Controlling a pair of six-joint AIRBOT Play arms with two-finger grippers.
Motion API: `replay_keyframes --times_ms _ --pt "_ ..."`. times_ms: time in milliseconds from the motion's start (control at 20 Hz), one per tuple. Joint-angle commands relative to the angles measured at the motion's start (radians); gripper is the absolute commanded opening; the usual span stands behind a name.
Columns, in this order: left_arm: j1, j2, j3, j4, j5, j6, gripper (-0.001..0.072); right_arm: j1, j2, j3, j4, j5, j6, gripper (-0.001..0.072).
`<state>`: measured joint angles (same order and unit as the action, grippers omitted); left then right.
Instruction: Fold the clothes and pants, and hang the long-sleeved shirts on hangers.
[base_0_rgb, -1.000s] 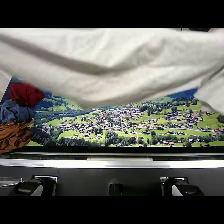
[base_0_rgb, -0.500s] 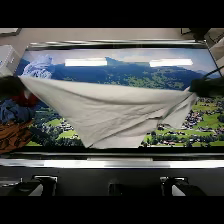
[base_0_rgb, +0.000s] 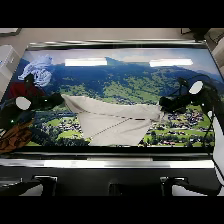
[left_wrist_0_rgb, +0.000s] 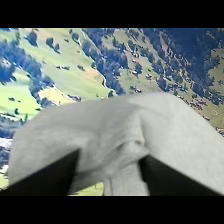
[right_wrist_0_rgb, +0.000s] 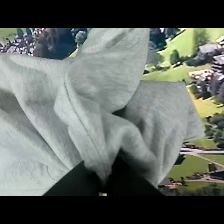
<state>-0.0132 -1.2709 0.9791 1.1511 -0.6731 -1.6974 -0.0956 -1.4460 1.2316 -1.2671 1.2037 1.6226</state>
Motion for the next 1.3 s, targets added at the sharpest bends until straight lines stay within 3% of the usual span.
replay_keyframes --times_ms 0,200,300,450,500,650,1000,1100,1250 --pt "0.062 -0.058 0.040 -0.070 -0.234 0.097 0.0711 0.000 -0.023 -0.006 0.016 0.032 -0.049 0.0046" --pt "0.290 -0.055 0.113 0.027 -0.772 0.132 0.0709 0.000 -0.023 -0.006 -0.034 0.080 -0.050 0.0046" --pt "0.319 -0.035 0.035 -0.016 -0.844 0.196 0.0708 0.000 -0.023 -0.006 -0.033 0.085 -0.049 0.0046" --pt "0.262 -0.015 -0.184 -0.214 -0.673 0.249 0.0683 0.000 -0.023 -0.006 -0.027 0.108 -0.049 0.0046" --pt "0.225 -0.020 -0.257 -0.307 -0.579 0.280 0.0616 0.000 -0.023 -0.006 -0.027 0.122 -0.049 0.0046" --pt "0.102 -0.047 -0.388 -0.562 -0.362 0.376 0.0600 0.000 -0.023 -0.006 -0.027 0.156 -0.049 0.0046" --pt "-0.110 -0.154 -0.378 -0.721 -0.191 0.389 0.0553 0.000 -0.023 -0.006 -0.016 0.171 -0.048 0.0046" --pt "-0.126 -0.150 -0.366 -0.813 -0.139 0.423 0.0038 0.000 -0.019 -0.003 -0.019 0.169 -0.049 0.0046" --pt "-0.108 -0.071 -0.217 -0.871 -0.141 0.558 0.0021 0.000 0.025 0.117 -0.041 0.122 -0.080 0.0045"
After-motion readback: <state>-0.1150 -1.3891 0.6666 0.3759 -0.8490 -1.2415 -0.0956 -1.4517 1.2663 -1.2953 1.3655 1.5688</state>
